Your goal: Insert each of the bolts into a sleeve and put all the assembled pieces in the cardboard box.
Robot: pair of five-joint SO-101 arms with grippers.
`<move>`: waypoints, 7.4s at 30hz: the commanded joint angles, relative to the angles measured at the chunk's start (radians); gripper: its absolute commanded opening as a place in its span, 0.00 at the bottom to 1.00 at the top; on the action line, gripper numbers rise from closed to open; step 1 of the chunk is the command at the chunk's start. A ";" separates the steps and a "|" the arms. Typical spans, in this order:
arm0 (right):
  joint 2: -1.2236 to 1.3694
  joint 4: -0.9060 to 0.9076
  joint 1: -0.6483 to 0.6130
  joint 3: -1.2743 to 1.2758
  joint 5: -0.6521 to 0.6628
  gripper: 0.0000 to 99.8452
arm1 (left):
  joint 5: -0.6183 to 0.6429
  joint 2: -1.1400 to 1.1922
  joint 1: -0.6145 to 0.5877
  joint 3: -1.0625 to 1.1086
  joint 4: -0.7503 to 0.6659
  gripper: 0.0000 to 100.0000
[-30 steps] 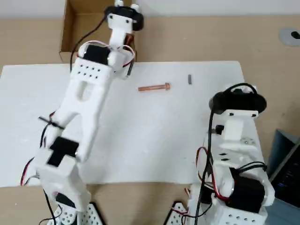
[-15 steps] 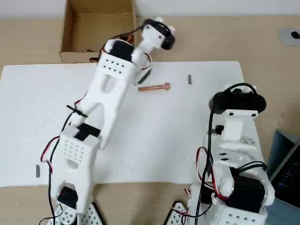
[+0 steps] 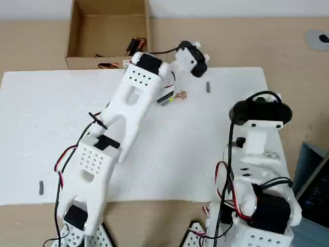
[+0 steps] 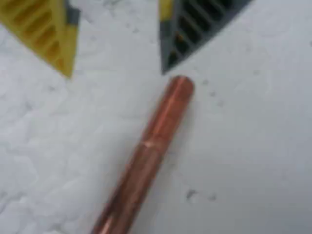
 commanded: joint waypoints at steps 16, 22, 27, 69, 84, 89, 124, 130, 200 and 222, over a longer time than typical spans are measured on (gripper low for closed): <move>-0.013 -0.023 0.007 0.001 -0.008 0.01 | -0.014 0.070 0.043 -0.055 -0.203 0.14; -0.013 -0.023 0.007 0.001 -0.008 0.01 | -0.014 0.102 0.052 -0.055 -0.247 0.14; -0.013 -0.023 0.007 0.001 -0.008 0.01 | -0.014 0.119 0.060 -0.055 -0.288 0.14; -0.015 -0.023 0.005 -0.004 0.000 0.01 | 0.141 0.199 -0.064 -0.810 0.272 0.00; -0.013 -0.023 0.005 -0.110 0.118 0.01 | 0.330 -0.326 -0.084 -0.431 0.272 0.00; -0.013 -0.021 0.005 -0.127 0.118 0.01 | 0.381 -0.568 -0.089 -0.170 0.272 0.00; -0.348 -0.169 -0.189 0.160 0.091 0.01 | 0.730 -2.198 -0.287 1.672 -0.282 0.00; -0.407 -0.245 -0.211 0.266 0.089 0.01 | 0.793 -2.486 -0.307 1.887 -0.358 0.00; -0.619 -0.635 -1.030 0.576 -0.080 0.01 | 1.174 -2.600 0.135 2.120 -0.669 0.00; -0.619 -0.640 -1.030 0.576 -0.080 0.01 | 1.123 -2.600 0.239 2.022 -0.358 0.00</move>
